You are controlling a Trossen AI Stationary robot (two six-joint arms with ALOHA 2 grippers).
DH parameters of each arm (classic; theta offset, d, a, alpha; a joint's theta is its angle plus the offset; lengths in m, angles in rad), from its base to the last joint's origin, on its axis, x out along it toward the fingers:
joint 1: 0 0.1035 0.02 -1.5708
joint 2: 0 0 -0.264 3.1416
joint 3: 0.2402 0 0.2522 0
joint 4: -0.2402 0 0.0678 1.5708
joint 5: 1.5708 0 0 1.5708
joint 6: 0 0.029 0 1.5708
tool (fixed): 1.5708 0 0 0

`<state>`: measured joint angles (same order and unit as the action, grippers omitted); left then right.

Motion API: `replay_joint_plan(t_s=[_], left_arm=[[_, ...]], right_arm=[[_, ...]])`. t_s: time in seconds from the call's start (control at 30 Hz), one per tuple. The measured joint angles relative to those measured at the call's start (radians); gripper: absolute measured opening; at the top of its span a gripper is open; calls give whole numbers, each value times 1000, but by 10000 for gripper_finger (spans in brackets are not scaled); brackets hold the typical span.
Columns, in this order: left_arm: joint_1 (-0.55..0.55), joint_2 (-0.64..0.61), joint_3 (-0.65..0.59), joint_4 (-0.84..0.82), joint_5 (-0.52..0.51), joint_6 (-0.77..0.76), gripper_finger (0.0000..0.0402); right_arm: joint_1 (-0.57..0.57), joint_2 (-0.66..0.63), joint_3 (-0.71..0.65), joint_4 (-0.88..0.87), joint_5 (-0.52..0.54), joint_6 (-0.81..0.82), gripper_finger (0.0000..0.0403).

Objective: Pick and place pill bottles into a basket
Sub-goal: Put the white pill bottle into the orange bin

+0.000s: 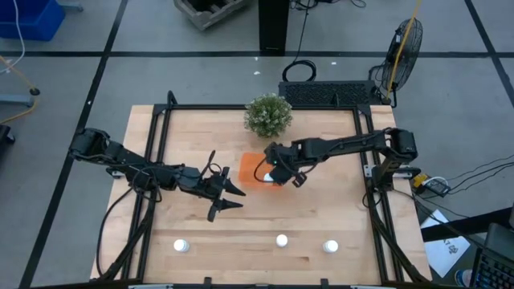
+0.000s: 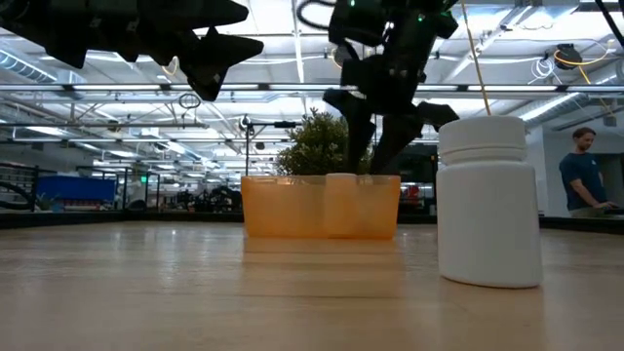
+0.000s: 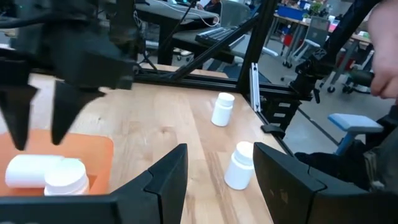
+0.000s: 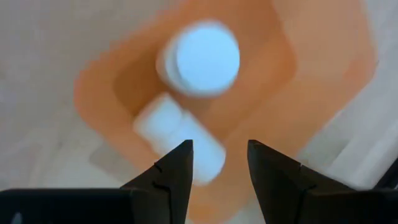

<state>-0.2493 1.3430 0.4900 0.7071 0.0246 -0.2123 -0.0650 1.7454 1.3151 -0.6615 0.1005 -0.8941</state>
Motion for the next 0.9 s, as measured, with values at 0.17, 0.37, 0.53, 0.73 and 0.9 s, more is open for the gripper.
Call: replay_joint_plan(t_s=[0.17,0.37,0.53,0.73,0.9], left_arm=[[0,0,0,-4,0,20,186],[0,0,1,-18,0,26,186],[0,0,2,-28,0,24,186],[-3,0,2,-24,0,24,186],[-4,0,2,-24,-7,24,186]], right_arm=[[-41,14,0,-53,-71,25,144],[-11,59,0,-48,-77,-6,144],[8,69,0,-60,-14,-47,144],[35,87,0,-65,63,-72,143],[36,68,-2,-29,163,-28,143]])
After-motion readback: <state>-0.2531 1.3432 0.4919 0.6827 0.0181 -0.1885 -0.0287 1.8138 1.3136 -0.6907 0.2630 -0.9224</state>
